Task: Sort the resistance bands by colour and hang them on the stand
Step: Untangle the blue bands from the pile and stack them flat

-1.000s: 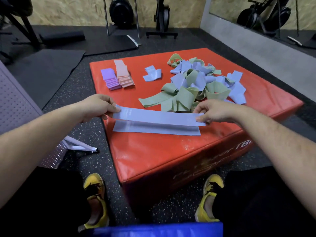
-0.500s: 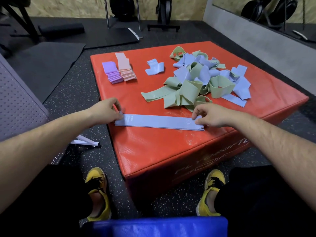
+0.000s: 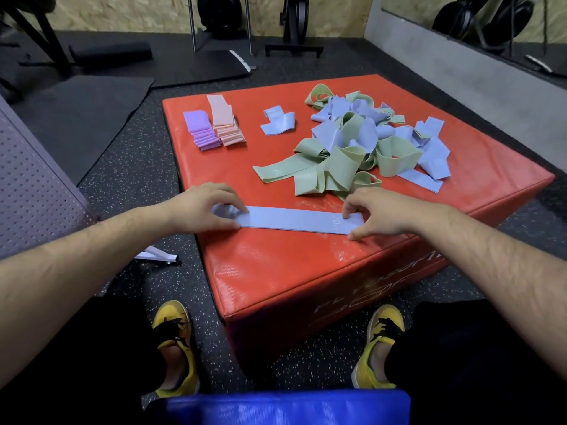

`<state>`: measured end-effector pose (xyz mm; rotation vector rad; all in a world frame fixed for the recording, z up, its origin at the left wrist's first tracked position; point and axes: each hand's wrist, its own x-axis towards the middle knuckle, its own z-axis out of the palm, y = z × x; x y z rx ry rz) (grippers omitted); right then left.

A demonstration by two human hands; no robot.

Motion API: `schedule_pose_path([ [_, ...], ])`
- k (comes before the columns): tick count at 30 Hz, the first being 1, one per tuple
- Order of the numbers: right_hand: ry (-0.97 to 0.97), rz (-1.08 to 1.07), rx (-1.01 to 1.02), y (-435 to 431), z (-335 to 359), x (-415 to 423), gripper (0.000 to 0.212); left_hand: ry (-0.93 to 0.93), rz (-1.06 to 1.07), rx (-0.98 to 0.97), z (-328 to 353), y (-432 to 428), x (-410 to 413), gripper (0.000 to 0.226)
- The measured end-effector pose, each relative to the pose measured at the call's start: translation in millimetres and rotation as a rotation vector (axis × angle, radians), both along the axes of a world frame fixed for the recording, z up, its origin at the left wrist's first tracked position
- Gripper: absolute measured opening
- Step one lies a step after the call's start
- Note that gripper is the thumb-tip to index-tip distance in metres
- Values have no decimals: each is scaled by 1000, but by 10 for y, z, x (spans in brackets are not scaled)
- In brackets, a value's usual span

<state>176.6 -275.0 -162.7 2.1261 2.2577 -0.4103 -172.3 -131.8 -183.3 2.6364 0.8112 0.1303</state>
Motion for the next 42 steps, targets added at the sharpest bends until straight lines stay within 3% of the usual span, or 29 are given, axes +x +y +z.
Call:
schedule_pose_path([
  [9,-60,18,5,-20,72,-59,38,4,-2,-29,38,-30,44,55],
  [14,88,-7,177,69,278,-204,15,-77,57,14,118,23,161,40],
  [16,157,-4,260,179,341,-316,11,-99,93,34,181,74,260,48],
  [18,200,-8,316,322,379,-431,10,-130,116,60,246,138,389,58],
  [22,219,-39,377,680,440,-629,17,-226,158,150,363,320,697,38],
  [27,237,-119,426,1271,327,-713,23,-213,259,169,377,683,991,44],
  [36,84,-216,336,2281,62,-679,41,-10,351,307,257,1345,1315,59],
  [42,128,-444,55,3008,-49,-512,49,-26,381,319,151,1489,1409,57],
])
